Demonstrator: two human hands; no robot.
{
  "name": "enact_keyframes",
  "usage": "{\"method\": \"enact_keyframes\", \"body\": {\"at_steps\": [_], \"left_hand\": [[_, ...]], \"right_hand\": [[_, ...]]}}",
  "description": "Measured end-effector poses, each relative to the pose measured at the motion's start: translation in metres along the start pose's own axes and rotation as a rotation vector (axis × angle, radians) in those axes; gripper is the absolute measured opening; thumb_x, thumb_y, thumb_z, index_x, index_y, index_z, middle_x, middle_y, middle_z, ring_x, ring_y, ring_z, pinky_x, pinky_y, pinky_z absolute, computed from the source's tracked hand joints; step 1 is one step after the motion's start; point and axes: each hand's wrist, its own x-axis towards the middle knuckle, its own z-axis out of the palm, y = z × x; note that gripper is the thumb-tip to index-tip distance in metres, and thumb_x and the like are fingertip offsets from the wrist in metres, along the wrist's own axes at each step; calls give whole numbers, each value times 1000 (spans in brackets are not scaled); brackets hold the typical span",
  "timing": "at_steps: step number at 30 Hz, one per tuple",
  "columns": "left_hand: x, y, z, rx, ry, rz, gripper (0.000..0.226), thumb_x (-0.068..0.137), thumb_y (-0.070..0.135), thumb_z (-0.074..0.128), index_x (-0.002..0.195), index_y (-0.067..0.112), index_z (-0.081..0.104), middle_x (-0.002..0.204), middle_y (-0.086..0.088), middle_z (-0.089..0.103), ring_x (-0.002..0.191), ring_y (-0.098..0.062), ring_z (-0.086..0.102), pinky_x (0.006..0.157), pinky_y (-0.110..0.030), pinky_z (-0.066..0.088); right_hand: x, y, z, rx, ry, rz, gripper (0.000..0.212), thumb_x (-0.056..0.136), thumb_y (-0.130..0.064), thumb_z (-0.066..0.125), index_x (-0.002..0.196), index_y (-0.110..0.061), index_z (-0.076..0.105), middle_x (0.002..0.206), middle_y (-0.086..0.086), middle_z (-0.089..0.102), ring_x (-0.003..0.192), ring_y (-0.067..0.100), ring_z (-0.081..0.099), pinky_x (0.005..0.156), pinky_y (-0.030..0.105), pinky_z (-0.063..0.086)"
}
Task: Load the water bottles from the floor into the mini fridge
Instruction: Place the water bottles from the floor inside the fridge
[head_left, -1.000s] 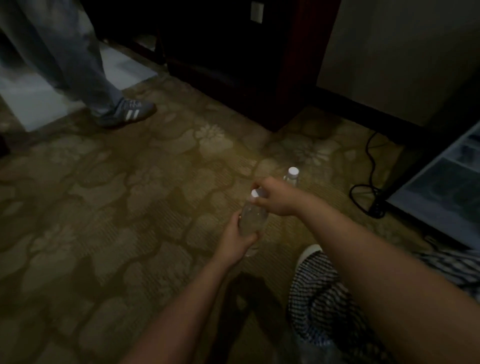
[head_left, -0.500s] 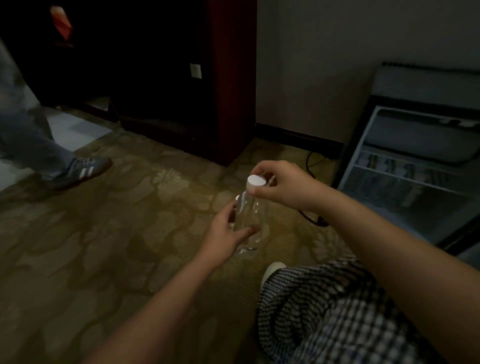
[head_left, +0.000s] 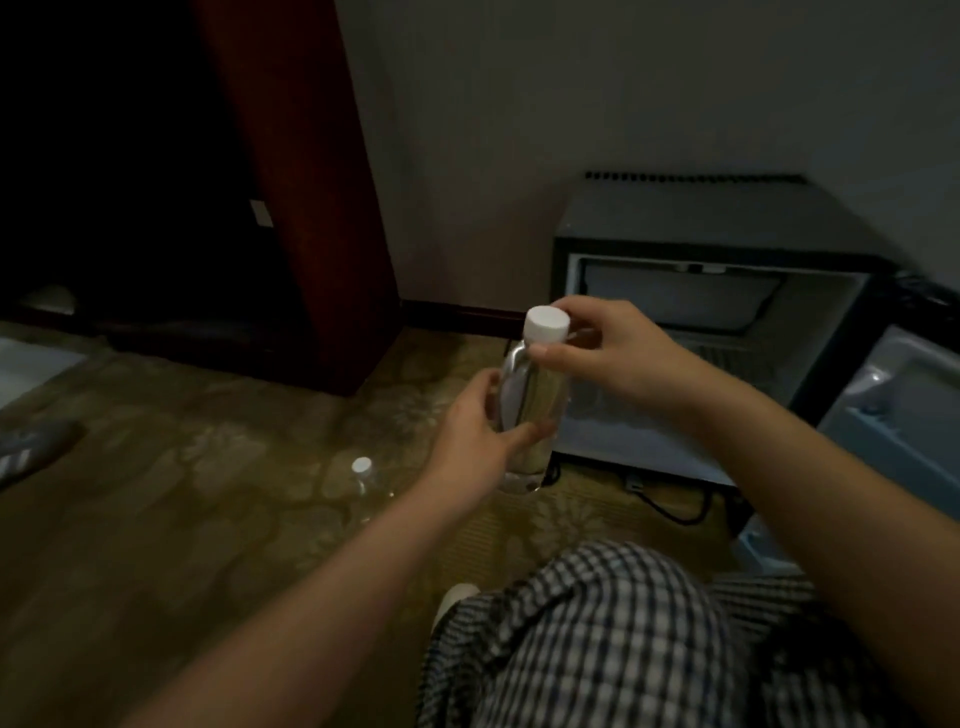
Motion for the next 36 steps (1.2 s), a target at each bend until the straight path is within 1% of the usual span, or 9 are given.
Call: {"method": "enact_keyframes", "body": {"at_steps": [4, 8, 12, 15, 21, 27, 30, 33, 36], "left_hand": [[23, 30, 35, 2, -57, 48, 49, 78, 31, 72, 121, 23, 51, 109, 7, 59, 96, -6, 54, 74, -18, 46], [39, 50, 65, -44, -114, 32, 52, 79, 31, 71, 125, 19, 50, 118, 1, 58, 107, -12, 54, 83, -25, 49], [55, 64, 96, -98, -150, -8, 48, 79, 22, 71, 122, 20, 50, 119, -1, 59, 115, -20, 55, 96, -40, 49], [69, 76, 113, -91, -190, 20, 46, 80, 17, 69, 122, 18, 49, 105, 5, 58, 108, -17, 57, 89, -35, 49], [98, 81, 149, -89, -258, 35, 47, 81, 21, 69, 124, 17, 50, 120, -5, 60, 112, -23, 57, 97, -46, 48], [120, 50, 182, -141, -339, 32, 39, 80, 16, 70, 114, 22, 52, 114, -2, 63, 109, -21, 61, 91, -41, 53], [127, 26, 196, -116, -384, 68, 48, 80, 16, 71, 123, 15, 51, 105, 4, 62, 102, -14, 61, 79, -24, 53], [136, 4, 208, -74, -440, 53, 57, 80, 15, 71, 132, 12, 47, 122, -3, 61, 114, -17, 58, 90, -29, 51], [148, -16, 217, -36, -498, 40, 62, 80, 16, 71, 135, 12, 44, 130, -4, 57, 119, -17, 54, 92, -25, 47]], "right_hand": [[-1, 16, -40, -53, 106, 54, 27, 88, -34, 61, 112, -22, 59, 107, 0, 63, 101, 14, 59, 87, 36, 51], [-7, 29, -66, -36, 197, 77, 22, 89, -34, 59, 109, -25, 60, 104, -2, 63, 99, 14, 60, 84, 34, 51], [-12, 40, -93, -90, 272, 81, 22, 88, -31, 61, 107, -20, 61, 103, 0, 64, 98, 15, 60, 89, 37, 50], [-13, 47, -110, -133, 349, 102, 26, 88, -30, 62, 109, -15, 62, 103, 2, 64, 98, 16, 59, 83, 30, 46], [-15, 68, -137, -170, 423, 178, 29, 87, -31, 62, 111, -14, 63, 101, -1, 62, 97, 13, 57, 78, 27, 41], [-12, 102, -143, -237, 391, 333, 26, 85, -33, 65, 105, -15, 64, 93, -1, 61, 91, 16, 59, 74, 26, 41], [-9, 121, -139, -274, 324, 440, 25, 84, -32, 66, 102, -14, 64, 93, 4, 62, 89, 20, 59, 74, 29, 44], [-2, 146, -131, -292, 281, 541, 29, 84, -32, 67, 104, -11, 63, 101, 10, 65, 97, 26, 61, 83, 38, 50], [5, 172, -125, -318, 239, 602, 29, 84, -32, 67, 101, -9, 61, 104, 12, 63, 98, 28, 61, 79, 37, 48]]}}
